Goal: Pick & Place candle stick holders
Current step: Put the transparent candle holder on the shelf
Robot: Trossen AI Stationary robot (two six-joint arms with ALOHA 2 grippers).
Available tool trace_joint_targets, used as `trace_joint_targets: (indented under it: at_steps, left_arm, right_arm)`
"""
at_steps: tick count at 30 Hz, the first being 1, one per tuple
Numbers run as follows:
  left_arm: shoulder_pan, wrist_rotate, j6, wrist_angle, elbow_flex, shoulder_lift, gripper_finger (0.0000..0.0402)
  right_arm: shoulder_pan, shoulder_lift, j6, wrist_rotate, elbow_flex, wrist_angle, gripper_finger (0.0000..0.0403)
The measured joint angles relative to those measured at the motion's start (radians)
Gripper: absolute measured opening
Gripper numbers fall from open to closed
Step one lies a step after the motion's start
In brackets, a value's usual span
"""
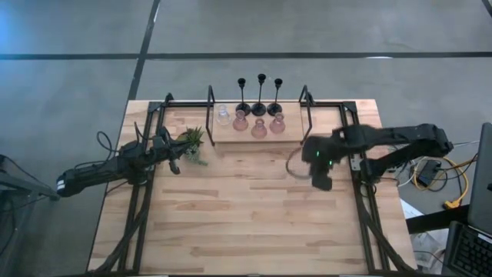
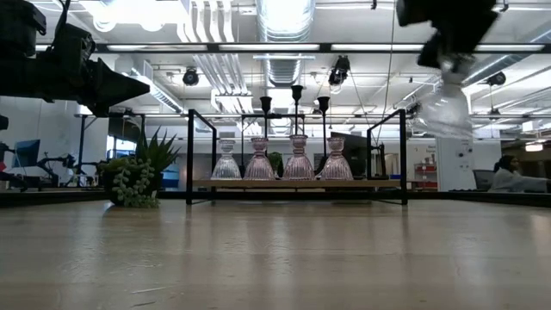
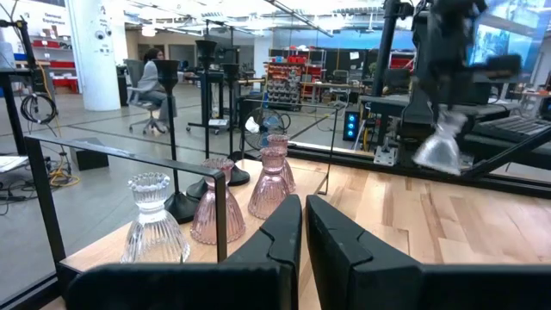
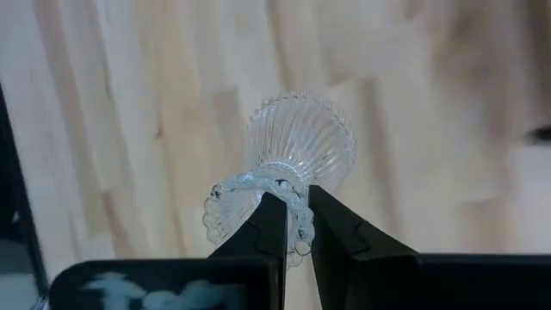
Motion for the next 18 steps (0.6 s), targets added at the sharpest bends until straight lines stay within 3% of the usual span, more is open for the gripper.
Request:
trace_joint_targets:
  at_steps: [9, 18]
  left_arm:
    - [0.000, 0.000, 0.000, 0.000, 0.000, 0.000, 0.0026]
    - [0.000, 0.000, 0.000, 0.000, 0.000, 0.001, 0.0026]
  right_arm:
    - [-0.228, 0.025, -0.273, 0.014, 0.177, -0.072, 0.0020]
    - [-0.393, 0.289, -0.576, 0.041, 0.398, -0.187, 0.0020]
